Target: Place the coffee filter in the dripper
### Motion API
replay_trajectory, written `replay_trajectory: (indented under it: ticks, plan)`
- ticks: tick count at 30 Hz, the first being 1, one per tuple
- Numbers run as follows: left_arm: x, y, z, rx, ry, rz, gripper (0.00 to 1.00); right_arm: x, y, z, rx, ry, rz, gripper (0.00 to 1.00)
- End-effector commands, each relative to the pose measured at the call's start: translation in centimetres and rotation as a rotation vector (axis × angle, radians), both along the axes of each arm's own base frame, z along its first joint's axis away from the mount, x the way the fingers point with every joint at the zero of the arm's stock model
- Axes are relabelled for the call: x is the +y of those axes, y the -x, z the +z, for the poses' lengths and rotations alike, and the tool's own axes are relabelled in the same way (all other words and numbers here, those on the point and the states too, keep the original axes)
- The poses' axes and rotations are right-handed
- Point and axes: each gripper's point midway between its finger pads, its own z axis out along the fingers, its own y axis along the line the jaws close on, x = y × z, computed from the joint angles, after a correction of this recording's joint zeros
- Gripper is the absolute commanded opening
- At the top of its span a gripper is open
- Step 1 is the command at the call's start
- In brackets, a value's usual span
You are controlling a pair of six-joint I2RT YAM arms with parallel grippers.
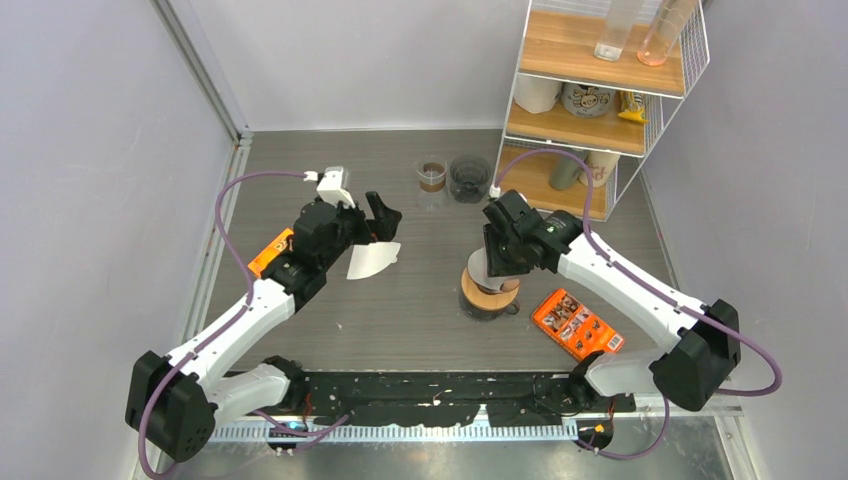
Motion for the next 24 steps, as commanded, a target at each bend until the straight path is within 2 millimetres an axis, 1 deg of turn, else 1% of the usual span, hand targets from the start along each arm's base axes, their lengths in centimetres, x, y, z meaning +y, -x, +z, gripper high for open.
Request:
replay_trajectory:
  ticks: [1,5,6,7,10,11,12,13,14,15,16,18,20,21,23,24]
  plan:
    - [-0.4,-0.5,2.9,-0.073,0.038,-0.015,1.00,0.7,-1.1,3.3,-0.105,-0.074,-0.015,0.40]
    - [-0.4,-0.4,3.1,-0.076,0.043,-0.018,1.00,0.8,-1.2,4.9,-0.145,-0.104,-0.004,0.44]
    - [-0.4,-0.4,3.2,-0.078,0.046,-0.019,1.00,0.8,-1.3,5.8,-0.167,-0.117,-0.001,0.45]
    - [-0.5,-0.3,3.3,-0.078,0.047,-0.021,1.00,0.8,-1.3,6.2,-0.182,-0.118,0.004,0.48]
    - [-0.6,-0.2,3.3,-0.079,0.050,-0.028,1.00,0.5,-1.6,8.5,-0.249,-0.144,0.013,0.57]
    - [-0.6,-0.2,3.4,-0.079,0.051,-0.029,0.99,0.3,-1.7,9.0,-0.269,-0.140,0.012,0.63]
    - [-0.6,-0.1,3.4,-0.080,0.052,-0.029,1.00,0.1,-1.8,9.9,-0.295,-0.151,0.010,0.67]
    - [-0.6,-0.1,3.5,-0.082,0.053,-0.031,1.00,-0.3,-2.0,10.4,-0.319,-0.142,0.002,0.74]
    - [-0.6,-0.1,3.6,-0.082,0.055,-0.032,1.00,-0.6,-2.0,11.2,-0.345,-0.146,-0.008,0.86]
    - [-0.6,0.0,3.6,-0.082,0.055,-0.033,1.00,-1.2,-2.3,11.6,-0.371,-0.132,-0.027,0.90]
    - [-0.6,0.0,3.6,-0.082,0.056,-0.032,1.00,-1.6,-2.3,12.2,-0.395,-0.131,-0.039,0.99]
    - [-0.5,0.0,3.7,-0.084,0.055,-0.030,1.00,-2.8,-2.6,12.8,-0.438,-0.113,-0.083,0.96]
    - [-0.4,0.0,3.7,-0.083,0.054,-0.026,1.00,-4.4,-3.1,13.1,-0.485,-0.082,-0.164,0.96]
    - [-0.4,0.0,3.6,-0.080,0.052,-0.024,1.00,-4.8,-3.1,13.5,-0.507,-0.090,-0.187,0.95]
    - [-0.2,0.0,3.6,-0.073,0.049,-0.013,1.00,-6.4,-3.6,13.0,-0.525,-0.076,-0.259,0.96]
    - [0.0,0.1,3.5,-0.067,0.046,-0.008,1.00,-6.8,-4.0,13.1,-0.538,-0.081,-0.285,0.95]
